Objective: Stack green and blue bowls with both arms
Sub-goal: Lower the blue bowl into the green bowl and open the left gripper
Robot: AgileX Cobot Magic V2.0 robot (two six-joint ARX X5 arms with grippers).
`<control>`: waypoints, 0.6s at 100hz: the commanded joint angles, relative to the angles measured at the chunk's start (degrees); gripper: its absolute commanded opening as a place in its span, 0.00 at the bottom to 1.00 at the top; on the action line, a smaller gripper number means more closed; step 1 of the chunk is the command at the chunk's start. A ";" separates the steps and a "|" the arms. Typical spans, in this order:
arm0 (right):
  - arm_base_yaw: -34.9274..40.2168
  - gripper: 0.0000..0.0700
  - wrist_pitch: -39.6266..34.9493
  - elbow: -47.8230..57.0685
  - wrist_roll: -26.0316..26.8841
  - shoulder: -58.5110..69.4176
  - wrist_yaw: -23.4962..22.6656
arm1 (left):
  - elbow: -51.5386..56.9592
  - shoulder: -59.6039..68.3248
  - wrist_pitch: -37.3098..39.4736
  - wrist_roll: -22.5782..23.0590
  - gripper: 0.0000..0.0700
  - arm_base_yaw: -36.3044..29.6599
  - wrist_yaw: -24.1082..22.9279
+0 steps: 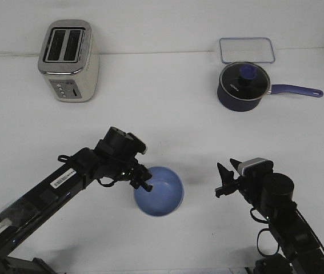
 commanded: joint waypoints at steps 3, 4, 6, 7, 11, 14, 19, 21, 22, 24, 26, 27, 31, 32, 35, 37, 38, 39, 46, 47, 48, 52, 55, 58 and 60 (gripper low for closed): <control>0.07 0.43 0.59 0.48 -0.02 0.28 -0.13 | 0.96 1.90 0.13 0.59 0.02 -0.74 0.11; 0.07 0.43 0.59 0.48 -0.02 0.28 -0.13 | 0.96 2.03 0.07 0.63 0.02 -0.79 0.11; 0.07 0.43 0.59 0.48 -0.04 0.28 -0.13 | 0.96 2.25 -0.04 0.79 0.02 -0.92 0.11; 0.07 0.43 0.59 0.48 -0.04 0.28 -0.13 | 0.96 2.36 -0.11 0.90 0.02 -1.01 0.11; 0.07 0.43 0.57 0.48 -0.04 0.28 -0.13 | 0.96 2.62 -0.17 1.49 0.02 -1.27 0.11; 0.07 0.43 0.59 0.48 -0.07 0.28 -0.13 | 0.96 2.75 -0.09 1.66 0.03 -1.46 0.09; 0.07 0.43 0.57 0.48 -0.07 0.28 -0.13 | 0.96 2.75 0.15 1.68 0.10 -1.73 0.09; 0.07 0.43 0.59 0.48 -0.07 0.28 -0.11 | 0.96 2.75 0.33 1.70 0.16 -1.77 0.09; 0.07 0.43 0.59 0.48 -0.07 0.28 -0.11 | 0.96 2.75 0.39 1.70 0.19 -1.79 0.09; 0.07 0.43 0.59 0.48 -0.07 0.28 -0.11 | 0.96 2.75 0.55 1.68 0.26 -1.84 0.09; 0.07 0.43 0.59 0.48 -0.07 0.28 -0.13 | 0.96 2.75 0.63 1.66 0.33 -1.86 0.09; 0.07 0.43 0.59 0.48 -0.07 0.28 -0.11 | 0.96 2.75 0.68 1.66 0.37 -1.88 0.09; 0.07 0.43 0.59 0.48 -0.07 0.28 -0.13 | 0.96 2.75 0.79 1.62 0.48 -1.99 0.15; 0.07 0.43 0.59 0.48 -0.07 0.28 -0.11 | 0.96 2.75 0.79 1.57 0.51 -2.01 0.15; 0.07 0.43 0.59 0.48 -0.07 0.28 -0.13 | 0.98 2.73 0.81 1.51 0.55 -2.10 0.28; 0.07 0.43 0.59 0.48 -0.07 0.28 -0.11 | 1.01 2.73 0.81 1.51 0.56 -2.14 0.37; 0.07 0.43 0.59 0.48 -0.07 0.28 -0.11 | 1.03 2.73 0.83 1.51 0.56 -2.14 0.39; 0.07 0.43 0.59 0.48 -0.07 0.28 -0.11 | 1.05 2.71 0.83 1.51 0.56 -2.14 0.39; 0.07 0.43 0.61 0.48 -0.07 0.28 -0.09 | 1.46 2.45 0.83 1.36 0.56 -2.05 0.26; 0.07 0.43 0.61 0.48 -0.07 0.28 -0.09 | 1.57 2.38 0.83 1.38 0.56 -1.99 0.24; 0.07 0.43 0.61 0.48 -0.07 0.28 -0.09 | 1.68 2.32 0.83 1.38 0.56 -1.95 0.20; 0.07 0.43 0.61 0.48 -0.07 0.28 -0.07 | 2.23 1.79 0.79 1.36 0.57 -1.53 -0.35; 0.07 0.43 0.61 0.48 -0.07 0.28 -0.07 | 2.67 1.18 0.87 1.38 0.57 -1.05 -0.92; 0.07 0.43 0.61 0.48 -0.07 0.28 -0.07 | 3.13 0.42 0.98 1.38 0.57 -0.48 -1.88; 0.07 0.43 0.61 0.48 -0.07 0.28 -0.07 | 3.37 -0.33 1.18 1.40 0.57 -0.02 -2.73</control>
